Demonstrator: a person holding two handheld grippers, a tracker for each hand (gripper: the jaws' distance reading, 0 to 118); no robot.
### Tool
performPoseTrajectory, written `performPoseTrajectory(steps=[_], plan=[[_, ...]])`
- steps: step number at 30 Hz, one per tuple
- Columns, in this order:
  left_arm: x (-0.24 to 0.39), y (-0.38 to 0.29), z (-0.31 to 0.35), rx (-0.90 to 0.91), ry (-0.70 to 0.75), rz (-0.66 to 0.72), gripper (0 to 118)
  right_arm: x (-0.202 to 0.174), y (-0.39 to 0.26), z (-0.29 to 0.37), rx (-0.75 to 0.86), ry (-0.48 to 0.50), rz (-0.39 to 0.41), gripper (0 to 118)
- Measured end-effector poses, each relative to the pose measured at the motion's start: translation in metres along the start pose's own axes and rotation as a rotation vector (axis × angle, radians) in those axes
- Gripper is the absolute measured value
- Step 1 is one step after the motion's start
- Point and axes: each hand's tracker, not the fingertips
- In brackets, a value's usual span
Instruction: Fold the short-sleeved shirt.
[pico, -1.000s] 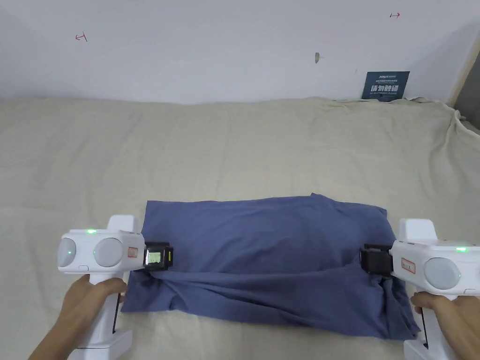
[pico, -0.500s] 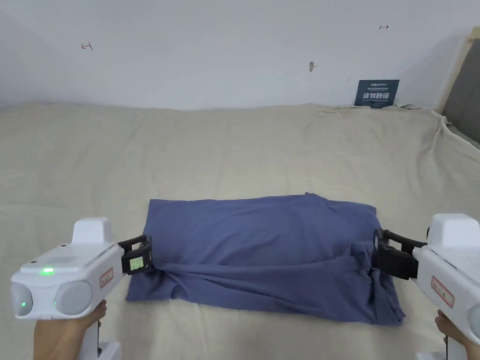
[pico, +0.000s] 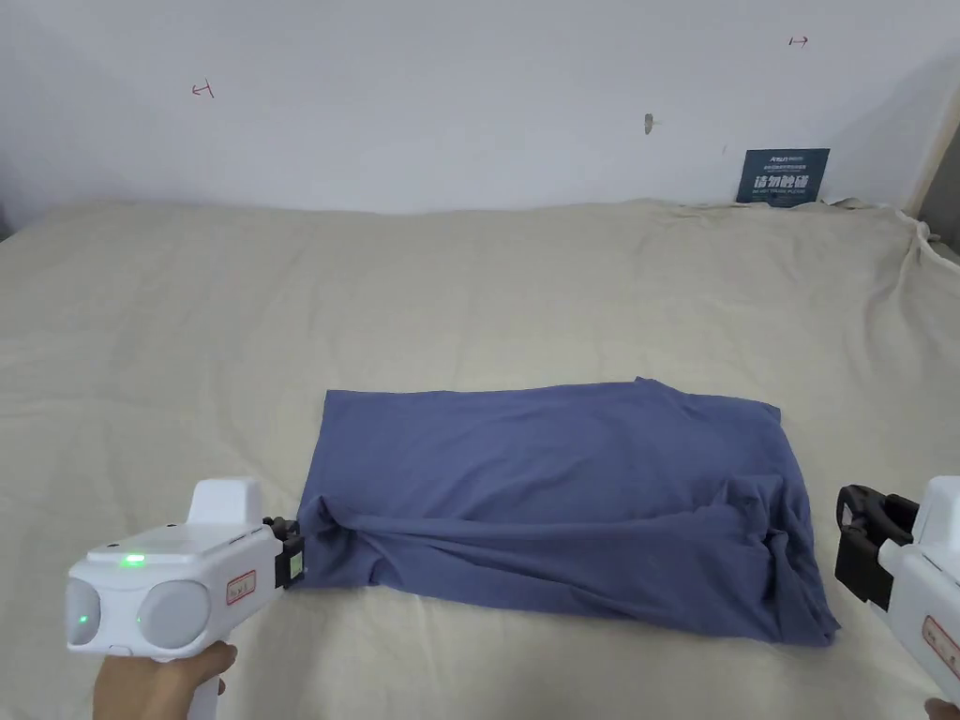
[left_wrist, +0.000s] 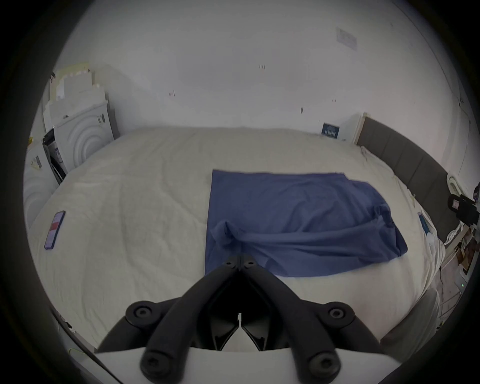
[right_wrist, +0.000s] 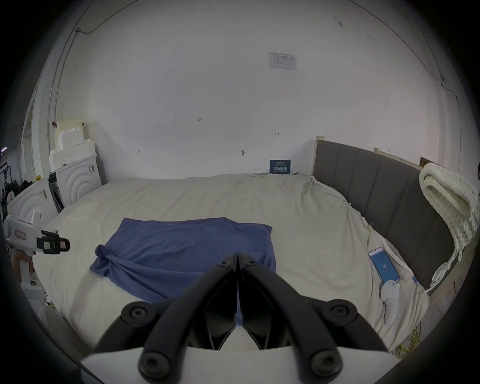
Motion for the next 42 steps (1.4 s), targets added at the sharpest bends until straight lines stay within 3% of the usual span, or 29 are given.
performPoseTrajectory(steps=[8, 10, 12, 14, 15, 16, 19, 20, 21, 23, 25, 26, 27, 34, 38, 39, 40, 41, 42], plan=[[-0.024, 0.013, -0.073, -0.198, -0.001, 0.046, 0, 0.002, -0.002, -0.010, -0.023, -0.001, -0.010, 0], [-0.025, 0.015, -0.086, -0.254, -0.003, 0.071, 6, 0.002, -0.003, -0.013, -0.030, -0.001, -0.013, 0], [-0.027, 0.018, -0.097, -0.279, 0.002, 0.080, 38, 0.003, -0.005, -0.017, -0.038, 0.000, -0.019, 0], [-0.031, 0.019, -0.114, -0.310, 0.018, 0.073, 82, 0.004, -0.006, -0.021, -0.046, 0.000, -0.028, 0], [-0.032, 0.019, -0.121, -0.325, 0.033, 0.061, 91, 0.004, -0.006, -0.023, -0.050, 0.002, -0.032, 0], [-0.032, 0.018, -0.125, -0.340, 0.044, 0.053, 92, 0.005, -0.008, -0.024, -0.053, 0.000, -0.035, 0], [-0.023, 0.015, -0.120, -0.374, 0.051, 0.051, 91, 0.006, -0.009, -0.029, -0.064, -0.002, -0.041, 0], [-0.023, 0.014, -0.121, -0.388, 0.051, 0.052, 84, 0.006, -0.011, -0.030, -0.066, -0.001, -0.043, 0], [-0.022, 0.013, -0.123, -0.384, 0.048, 0.053, 75, 0.007, -0.012, -0.031, -0.070, -0.001, -0.045, 0], [-0.026, 0.013, -0.131, -0.396, 0.035, 0.051, 41, 0.008, -0.013, -0.034, -0.076, -0.001, -0.047, 0], [-0.020, 0.011, -0.131, -0.394, 0.026, 0.039, 28, 0.010, -0.015, -0.037, -0.087, -0.002, -0.052, 0], [-0.022, 0.010, -0.133, -0.395, 0.020, 0.020, 11, 0.011, -0.016, -0.039, -0.092, -0.002, -0.052, 0], [-0.021, 0.011, -0.134, -0.394, 0.002, 0.007, 7, 0.011, -0.016, -0.042, -0.101, -0.004, -0.051, 0], [-0.023, 0.031, -0.117, -0.330, -0.024, 0.000, 4, 0.025, -0.033, -0.081, -0.250, -0.018, -0.107, 0], [-0.028, 0.038, -0.109, -0.304, -0.036, -0.011, 4, 0.036, -0.050, -0.117, -0.392, -0.026, -0.098, 9], [-0.030, 0.038, -0.109, -0.296, -0.038, -0.012, 4, 0.038, -0.054, -0.124, -0.395, -0.036, -0.112, 24], [-0.030, 0.039, -0.108, -0.291, -0.041, -0.013, 4, 0.041, -0.059, -0.131, -0.404, -0.026, -0.118, 48], [-0.030, 0.039, -0.107, -0.287, -0.044, -0.012, 4, 0.043, -0.064, -0.136, -0.430, -0.017, -0.124, 80], [-0.030, 0.040, -0.107, -0.281, -0.048, -0.009, 4, 0.043, -0.067, -0.142, -0.460, -0.025, -0.126, 95]])
